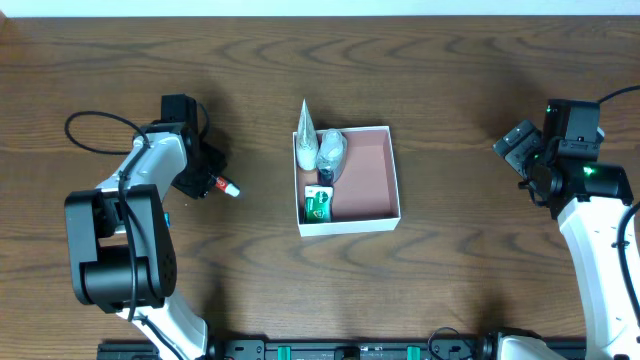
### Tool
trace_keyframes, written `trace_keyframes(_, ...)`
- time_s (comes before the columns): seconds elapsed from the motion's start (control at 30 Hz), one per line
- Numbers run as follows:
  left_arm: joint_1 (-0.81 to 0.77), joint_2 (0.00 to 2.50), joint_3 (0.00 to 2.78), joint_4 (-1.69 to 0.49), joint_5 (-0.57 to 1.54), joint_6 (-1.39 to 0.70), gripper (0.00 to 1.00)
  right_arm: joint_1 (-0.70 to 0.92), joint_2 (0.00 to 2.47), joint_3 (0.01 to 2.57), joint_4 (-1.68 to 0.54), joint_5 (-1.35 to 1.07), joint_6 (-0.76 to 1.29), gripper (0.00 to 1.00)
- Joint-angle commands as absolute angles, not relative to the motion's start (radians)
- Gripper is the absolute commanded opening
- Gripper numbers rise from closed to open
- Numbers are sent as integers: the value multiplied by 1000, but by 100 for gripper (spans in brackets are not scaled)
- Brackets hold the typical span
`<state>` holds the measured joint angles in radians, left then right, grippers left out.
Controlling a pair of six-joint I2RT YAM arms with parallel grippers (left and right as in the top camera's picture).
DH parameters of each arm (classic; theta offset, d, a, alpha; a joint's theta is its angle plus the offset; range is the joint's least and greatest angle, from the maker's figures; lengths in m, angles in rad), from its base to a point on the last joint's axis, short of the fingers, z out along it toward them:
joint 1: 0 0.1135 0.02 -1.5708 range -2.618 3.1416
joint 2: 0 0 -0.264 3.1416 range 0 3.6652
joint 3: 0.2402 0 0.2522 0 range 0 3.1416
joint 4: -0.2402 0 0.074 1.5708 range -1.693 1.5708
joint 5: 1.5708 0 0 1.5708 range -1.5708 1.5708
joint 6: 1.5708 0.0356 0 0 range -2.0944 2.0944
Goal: Pack container
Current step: 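Reach the left gripper to the Colgate toothpaste tube and grasp it, then lift the toothpaste tube and carry it over the box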
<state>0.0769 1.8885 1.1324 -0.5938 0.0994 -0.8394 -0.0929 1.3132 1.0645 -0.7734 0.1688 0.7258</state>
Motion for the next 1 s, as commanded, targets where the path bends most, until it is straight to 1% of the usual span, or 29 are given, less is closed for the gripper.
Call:
trace_keyframes(0.0,80,1940,1117,-612,94,-747,33,-100,1300,1068,-775,176,717,99)
trace_keyframes(0.17,80,1940,1117,-646,94,-729,29,-100,1300,1068,-775,176,717,99)
trace_keyframes(0.23,80,1940,1117,-657,95,-729,21,-100,1300,1068,-775,176,717,99)
trace_keyframes(0.27,80,1940,1117,-662,99,-725,20,-100,1300,1068,-775,176,717,99)
trace_keyframes(0.53,80,1919,1119,-669,167,-648,20,-100,1300,1068,-775,176,717,99)
trace_keyframes(0.7,80,1868,1135,-669,250,-548,20,-100,1300,1068,-775,176,717,99)
trace_keyframes(0.87,80,1759,1156,-674,344,-421,20,-100,1300,1068,-775,176,717,99)
trace_keyframes(0.97,77,1660,1163,-694,355,-370,20,-100,1300,1068,-775,176,717,99)
